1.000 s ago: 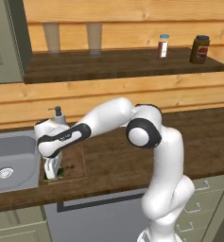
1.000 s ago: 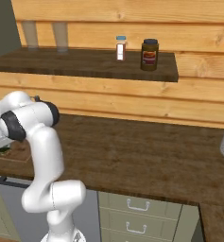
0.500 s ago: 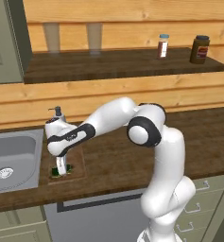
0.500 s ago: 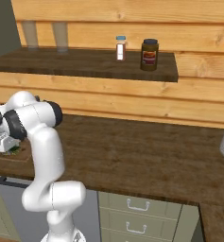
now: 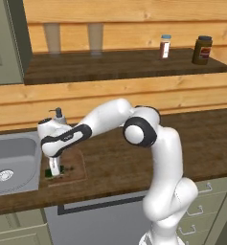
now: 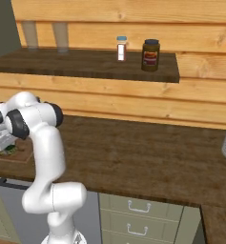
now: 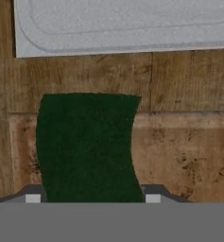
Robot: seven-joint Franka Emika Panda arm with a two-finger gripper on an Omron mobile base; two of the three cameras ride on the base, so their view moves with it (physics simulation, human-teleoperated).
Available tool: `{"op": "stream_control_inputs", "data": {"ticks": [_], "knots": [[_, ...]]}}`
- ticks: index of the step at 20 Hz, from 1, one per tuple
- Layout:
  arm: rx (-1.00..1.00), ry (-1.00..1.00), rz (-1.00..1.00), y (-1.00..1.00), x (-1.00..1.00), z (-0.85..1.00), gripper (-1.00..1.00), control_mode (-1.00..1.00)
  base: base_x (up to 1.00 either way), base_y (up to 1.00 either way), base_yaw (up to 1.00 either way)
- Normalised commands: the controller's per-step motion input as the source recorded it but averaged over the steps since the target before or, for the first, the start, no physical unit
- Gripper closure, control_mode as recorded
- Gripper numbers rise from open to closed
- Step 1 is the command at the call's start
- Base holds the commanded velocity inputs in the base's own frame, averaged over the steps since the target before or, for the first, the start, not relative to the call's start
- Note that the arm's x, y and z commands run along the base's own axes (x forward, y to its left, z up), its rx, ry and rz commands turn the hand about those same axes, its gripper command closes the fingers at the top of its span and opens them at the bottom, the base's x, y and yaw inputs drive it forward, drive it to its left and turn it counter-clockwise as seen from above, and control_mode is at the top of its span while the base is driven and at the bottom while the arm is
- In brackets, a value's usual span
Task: Pick up the sponge from the counter and clean the cutting board by briefly scrubbing or pressing down on the cutting board. Once finished, release the sponge.
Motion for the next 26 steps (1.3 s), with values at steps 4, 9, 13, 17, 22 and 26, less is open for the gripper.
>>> {"op": "stream_control_inputs", "data": {"ticks": [4,9,13,17,22,26], "knots": [[0.0,-0.07,0.0,-0.13,-0.24,0.0,1.0,-1.0,0.0,0.0,0.0],[0.0,-0.01,0.0,-0.46,0.03,0.0,1.0,-1.0,0.0,0.0,0.0],[0.01,0.0,0.0,-0.52,0.28,0.03,1.0,-1.0,0.0,0.0,0.0],[0.03,0.0,0.0,-0.38,0.66,0.07,1.0,-1.0,0.0,0.0,0.0],[0.03,0.0,0.0,-0.19,0.87,0.01,1.0,-1.0,0.0,0.0,0.0],[0.0,0.0,-0.03,-0.02,0.75,0.0,1.0,-1.0,0.0,0.0,0.0]]}}
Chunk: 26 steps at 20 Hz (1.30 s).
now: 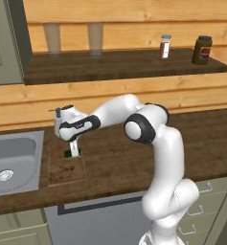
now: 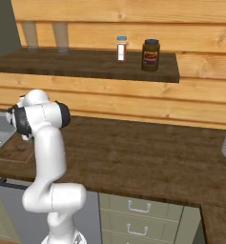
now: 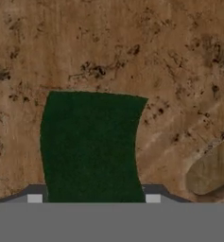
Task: Pick up the sponge from the counter and clean the cutting board by briefly scrubbing or pressing down on the cutting board. Once finished, release the sponge.
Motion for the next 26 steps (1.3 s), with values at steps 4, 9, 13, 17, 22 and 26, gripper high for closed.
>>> {"op": "stream_control_inputs", "data": {"ticks": [4,9,13,17,22,26], "knots": [[0.0,0.0,-0.08,0.0,0.54,0.0,1.0,-1.0,0.0,0.0,0.0],[0.0,0.0,-0.1,0.0,0.15,0.0,1.0,-1.0,0.0,0.0,0.0],[0.0,0.0,-0.07,0.02,-0.01,0.0,1.0,-1.0,0.0,0.0,0.0],[0.01,0.0,0.0,0.06,-0.33,0.0,1.0,-1.0,0.0,0.0,0.0],[-0.08,-0.03,0.15,0.0,-0.77,0.0,1.0,-1.0,0.0,0.0,0.0],[-0.14,-0.03,0.28,-0.03,-0.89,-0.04,1.0,-1.0,0.0,0.0,0.0]]}}
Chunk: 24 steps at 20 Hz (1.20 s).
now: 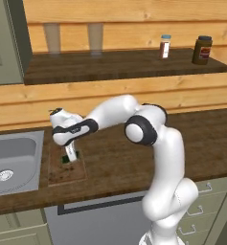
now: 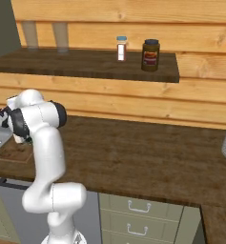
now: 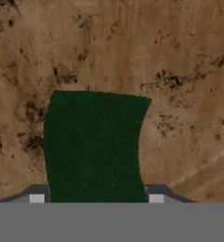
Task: Pick up the sponge from the counter and clean the cutting board by briefly scrubbing or pressing down on the cutting board. Once finished, release the sponge.
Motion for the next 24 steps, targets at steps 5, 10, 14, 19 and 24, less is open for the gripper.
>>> {"op": "stream_control_inputs", "data": {"ticks": [5,10,14,19,24], "knots": [[-0.09,-0.02,0.3,-0.02,-0.92,-0.04,1.0,-1.0,0.0,0.0,0.0],[-0.01,-0.02,0.26,-0.08,-0.95,-0.01,1.0,-1.0,0.0,0.0,0.0],[0.08,-0.01,0.13,-0.54,-0.51,0.0,1.0,-1.0,0.0,0.0,0.0],[0.2,0.0,0.0,-0.99,0.26,0.0,1.0,-1.0,0.0,0.0,0.0],[0.01,0.01,0.0,-0.33,0.96,0.0,1.0,-1.0,0.0,0.0,0.0]]}}
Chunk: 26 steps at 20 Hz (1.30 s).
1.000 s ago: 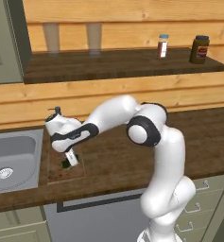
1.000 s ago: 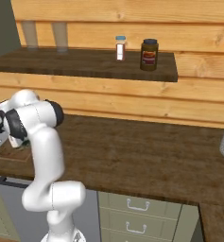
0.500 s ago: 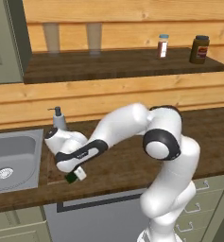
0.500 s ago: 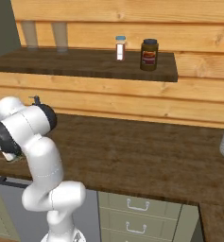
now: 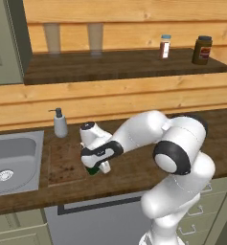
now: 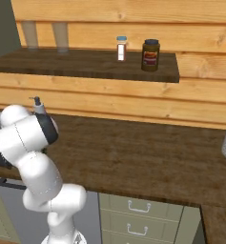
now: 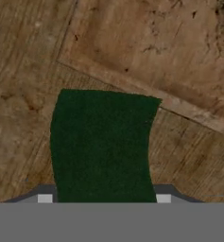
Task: Pick up the sponge from the counter and clean the cutting board by briefly scrubbing or pressing down on the cutting board. Once finished, release the sponge.
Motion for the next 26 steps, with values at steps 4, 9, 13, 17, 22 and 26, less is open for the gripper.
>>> {"op": "stream_control_inputs", "data": {"ticks": [4,9,13,17,22,26], "knots": [[0.0,0.01,0.06,0.27,0.78,0.0,1.0,-1.0,0.0,0.0,0.0],[0.01,-0.01,0.13,0.61,0.06,0.26,1.0,-1.0,0.0,0.0,0.0],[0.09,-0.06,0.16,0.13,-0.23,0.42,1.0,-1.0,0.0,0.0,0.0],[0.12,-0.01,0.1,-0.06,-0.02,0.21,1.0,-1.0,0.0,0.0,0.0],[0.13,0.04,0.01,-0.15,0.44,-0.17,1.0,-1.0,0.0,0.0,0.0],[0.03,0.02,0.0,0.15,0.53,-0.19,1.0,-1.0,0.0,0.0,0.0]]}}
